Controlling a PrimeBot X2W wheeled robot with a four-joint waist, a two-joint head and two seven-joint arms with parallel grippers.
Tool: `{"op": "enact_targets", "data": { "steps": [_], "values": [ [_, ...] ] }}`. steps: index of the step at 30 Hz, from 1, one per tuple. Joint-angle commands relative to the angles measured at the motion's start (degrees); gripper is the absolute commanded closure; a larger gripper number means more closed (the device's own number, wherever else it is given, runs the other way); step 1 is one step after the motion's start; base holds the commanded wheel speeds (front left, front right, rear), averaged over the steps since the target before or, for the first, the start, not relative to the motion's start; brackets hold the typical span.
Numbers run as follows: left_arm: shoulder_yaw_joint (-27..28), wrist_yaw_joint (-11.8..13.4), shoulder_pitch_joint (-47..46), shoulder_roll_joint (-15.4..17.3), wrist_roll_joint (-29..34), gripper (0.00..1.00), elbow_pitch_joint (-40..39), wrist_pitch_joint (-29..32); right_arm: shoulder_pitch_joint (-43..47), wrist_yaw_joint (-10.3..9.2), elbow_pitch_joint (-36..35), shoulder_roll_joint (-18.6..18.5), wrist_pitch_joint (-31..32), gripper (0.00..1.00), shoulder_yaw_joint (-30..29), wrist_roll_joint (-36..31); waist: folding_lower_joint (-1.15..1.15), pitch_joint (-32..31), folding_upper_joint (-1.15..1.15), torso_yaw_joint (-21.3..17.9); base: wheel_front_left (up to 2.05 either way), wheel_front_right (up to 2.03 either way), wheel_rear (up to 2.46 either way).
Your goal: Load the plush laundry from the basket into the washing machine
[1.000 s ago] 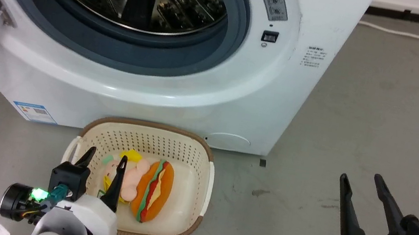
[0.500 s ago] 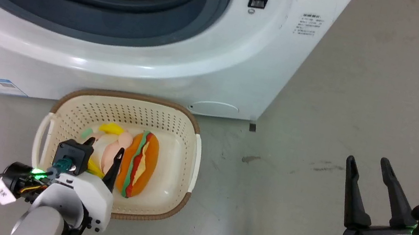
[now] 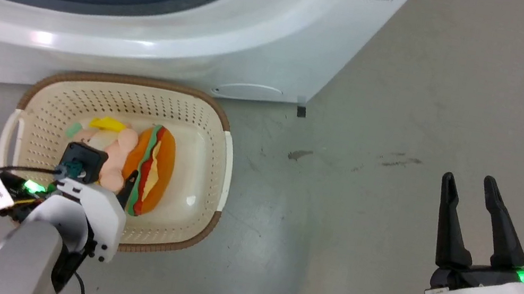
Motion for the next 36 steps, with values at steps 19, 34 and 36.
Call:
{"op": "enact_targets", "data": {
  "steps": [19,34,36],
  "values": [
    [-7.7,-1.5,-13.8,7.8,-6.4,0.0,9.0,6.6,-2.4,-0.04,-1.6,0.0,-2.8,0.0,2.4,5.4,0.0,12.2,0.0,-3.6,0.0,0.0,0.0],
    [-13.4,-2.2,-23.3,12.1,-8.8,0.0,17.8,9.5,-3.6,-0.04,-2.3,0.0,-4.6,0.0,3.4,9.3,0.0,20.3,0.0,-5.5,0.0,0.0,0.0],
    [-14.5,-2.4,-24.6,12.7,-8.9,0.0,18.9,9.7,-3.7,-0.05,-2.4,0.0,-4.8,0.0,3.6,9.8,0.0,21.3,0.0,-5.8,0.0,0.0,0.0]
  ]
}}
